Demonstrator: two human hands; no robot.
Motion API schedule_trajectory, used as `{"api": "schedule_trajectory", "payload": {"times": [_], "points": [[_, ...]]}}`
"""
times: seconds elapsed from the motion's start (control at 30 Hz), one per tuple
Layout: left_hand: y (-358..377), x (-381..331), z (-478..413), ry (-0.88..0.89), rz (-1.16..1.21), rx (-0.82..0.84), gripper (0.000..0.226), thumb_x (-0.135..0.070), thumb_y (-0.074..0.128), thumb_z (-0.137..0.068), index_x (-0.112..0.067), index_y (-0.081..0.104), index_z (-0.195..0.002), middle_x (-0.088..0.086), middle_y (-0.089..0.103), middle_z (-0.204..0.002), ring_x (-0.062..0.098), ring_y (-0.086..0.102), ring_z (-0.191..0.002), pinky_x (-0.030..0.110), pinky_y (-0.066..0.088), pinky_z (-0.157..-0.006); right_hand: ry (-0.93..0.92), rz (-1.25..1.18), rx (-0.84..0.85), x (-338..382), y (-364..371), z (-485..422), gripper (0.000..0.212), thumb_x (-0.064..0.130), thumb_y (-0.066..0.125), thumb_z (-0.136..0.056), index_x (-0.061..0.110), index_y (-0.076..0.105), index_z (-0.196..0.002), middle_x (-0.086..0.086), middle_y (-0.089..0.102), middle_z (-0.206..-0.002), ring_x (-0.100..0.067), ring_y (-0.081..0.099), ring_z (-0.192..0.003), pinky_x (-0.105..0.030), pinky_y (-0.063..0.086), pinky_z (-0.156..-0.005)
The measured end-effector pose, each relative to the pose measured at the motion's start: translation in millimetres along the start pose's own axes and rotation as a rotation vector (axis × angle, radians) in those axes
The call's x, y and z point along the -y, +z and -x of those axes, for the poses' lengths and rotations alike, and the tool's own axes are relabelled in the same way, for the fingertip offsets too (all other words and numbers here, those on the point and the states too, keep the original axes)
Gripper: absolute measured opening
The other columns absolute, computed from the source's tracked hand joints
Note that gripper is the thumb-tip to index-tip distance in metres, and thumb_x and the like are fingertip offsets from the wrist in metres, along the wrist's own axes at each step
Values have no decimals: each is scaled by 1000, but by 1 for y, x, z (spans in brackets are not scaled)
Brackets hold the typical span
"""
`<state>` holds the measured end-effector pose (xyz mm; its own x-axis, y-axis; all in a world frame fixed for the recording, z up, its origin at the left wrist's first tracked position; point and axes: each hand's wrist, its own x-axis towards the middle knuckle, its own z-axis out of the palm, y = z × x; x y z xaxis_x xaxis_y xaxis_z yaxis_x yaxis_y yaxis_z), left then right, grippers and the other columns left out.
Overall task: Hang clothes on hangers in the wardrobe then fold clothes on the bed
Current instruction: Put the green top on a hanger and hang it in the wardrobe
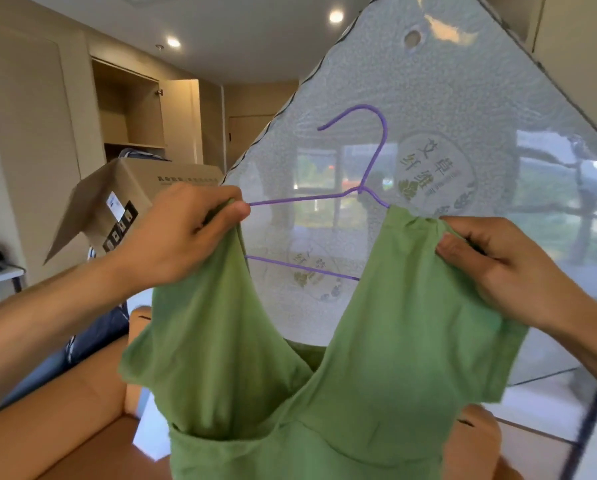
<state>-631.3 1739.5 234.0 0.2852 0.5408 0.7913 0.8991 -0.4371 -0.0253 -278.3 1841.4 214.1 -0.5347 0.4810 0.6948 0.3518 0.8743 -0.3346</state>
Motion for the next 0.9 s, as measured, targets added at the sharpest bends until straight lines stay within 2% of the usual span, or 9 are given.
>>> {"api": "schedule_trajectory", "payload": {"times": [0.13, 0.23, 0.33, 0.4, 0.43, 0.53, 0.63, 0.73, 0.9], "points": [[-10, 2, 13, -62, -104, -75, 51, -45, 35, -101, -6, 56, -76, 4, 52, -61, 21, 48, -59, 42, 39, -60, -33, -52, 25, -23, 2, -9, 57, 57, 42, -94, 4, 54, -79, -14, 54, -69, -29, 55, -61, -41, 45, -61], [-25, 19, 34, -194, -118, -84, 41, -45, 37, -101, -20, 50, -71, 1, 46, -58, 20, 46, -55, 41, 37, -56, -52, -15, -101, -37, 5, -16, 56, 59, 42, -96, 9, 46, -72, -7, 42, -65, -13, 41, -58, -28, 32, -58], [-47, 30, 52, -307, -91, -149, 41, -42, 40, -100, -16, 52, -71, 2, 45, -57, 7, 40, -53, 27, 35, -55, -7, -92, -42, -42, 13, -24, 57, 61, 45, -94, 8, 50, -74, -13, 48, -64, -21, 49, -57, -30, 37, -60], [-60, 29, 64, -322, -96, -160, 36, -39, 42, -101, -23, 50, -70, -6, 46, -59, 2, 38, -51, 19, 29, -51, 13, -129, 69, -30, 21, -32, 24, 34, 53, -100, 16, 63, -87, -7, 63, -77, -28, 62, -73, -35, 46, -71], [-67, 28, 69, -327, -111, -155, 37, -40, 42, -101, -24, 49, -69, -8, 46, -60, 2, 36, -50, 19, 27, -50, -11, -123, 89, -20, 26, -36, 13, 23, 54, -100, 22, 65, -95, -1, 67, -87, -21, 65, -82, -34, 47, -75], [-87, 28, 85, -353, -157, -158, 46, -49, 39, -99, -15, 48, -70, -6, 43, -59, 7, 33, -50, 23, 27, -49, -124, -92, 50, 12, 43, -52, 12, 32, 57, -97, 30, 63, -107, 15, 65, -99, 0, 60, -94, -18, 42, -83], [-106, 25, 100, -359, -162, -165, 37, -49, 41, -98, -27, 53, -71, -7, 46, -59, 5, 38, -49, 20, 29, -49, -231, -63, 61, 41, 65, -63, 22, 41, 47, -96, 26, 61, -88, 4, 63, -82, -10, 59, -78, -26, 45, -74], [-128, 30, 120, -396, -165, -108, 41, -47, 42, -98, -18, 52, -71, -8, 43, -55, 4, 37, -45, 18, 28, -46, -277, -67, 76, 65, 98, -70, 33, 42, 39, -101, 26, 48, -72, 1, 48, -63, -13, 44, -58, -29, 37, -60], [-178, 43, 164, -406, -201, 55, 47, -50, 34, -100, -16, 48, -71, 8, 44, -57, 16, 38, -51, 32, 38, -53, -282, -209, 30, 111, 150, -81, 35, 35, 41, -101, 15, 48, -73, -8, 43, -65, -10, 36, -57, -24, 30, -56]]}}
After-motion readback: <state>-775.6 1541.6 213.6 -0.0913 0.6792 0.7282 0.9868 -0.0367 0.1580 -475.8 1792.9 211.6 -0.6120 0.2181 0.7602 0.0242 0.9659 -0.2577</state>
